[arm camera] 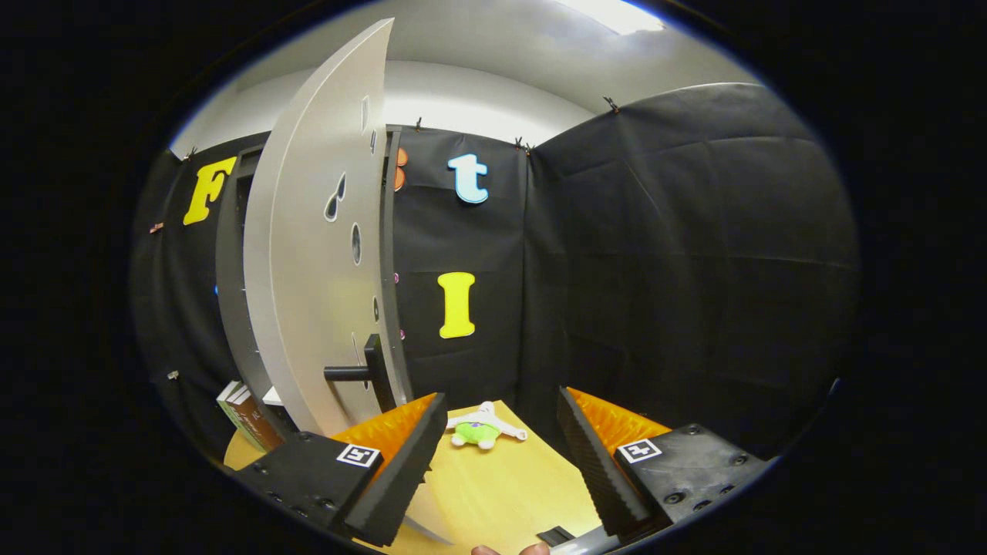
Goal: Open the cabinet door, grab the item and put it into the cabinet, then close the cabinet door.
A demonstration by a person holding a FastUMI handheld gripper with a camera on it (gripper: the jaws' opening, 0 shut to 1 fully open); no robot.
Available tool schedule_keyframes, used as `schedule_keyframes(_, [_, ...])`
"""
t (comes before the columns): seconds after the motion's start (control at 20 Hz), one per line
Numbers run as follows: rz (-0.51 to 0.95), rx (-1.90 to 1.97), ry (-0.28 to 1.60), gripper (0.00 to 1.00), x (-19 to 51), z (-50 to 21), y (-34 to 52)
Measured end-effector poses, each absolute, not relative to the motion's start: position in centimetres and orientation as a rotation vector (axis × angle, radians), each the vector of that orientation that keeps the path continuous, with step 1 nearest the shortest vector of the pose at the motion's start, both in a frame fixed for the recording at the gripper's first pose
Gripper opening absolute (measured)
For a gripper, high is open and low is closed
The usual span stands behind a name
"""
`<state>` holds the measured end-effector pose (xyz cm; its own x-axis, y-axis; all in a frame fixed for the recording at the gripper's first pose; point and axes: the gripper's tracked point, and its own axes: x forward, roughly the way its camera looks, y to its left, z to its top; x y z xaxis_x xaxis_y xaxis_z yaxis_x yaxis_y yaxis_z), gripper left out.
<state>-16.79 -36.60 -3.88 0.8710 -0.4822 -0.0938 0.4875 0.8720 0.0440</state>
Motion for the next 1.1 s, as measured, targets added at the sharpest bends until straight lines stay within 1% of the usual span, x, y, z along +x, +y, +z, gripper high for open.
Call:
schedule_keyframes(0.25, [-0.458, 0.089, 0.086, 0.96, -16.1, -4.1, -33.5])
schedule_keyframes(0.5, [-0.370, 0.099, 0.094, 0.97, -14.7, -4.2, -29.4])
schedule_keyframes(1.1, [-0.127, 0.107, 0.134, 0.98, -7.2, -5.7, -17.6])
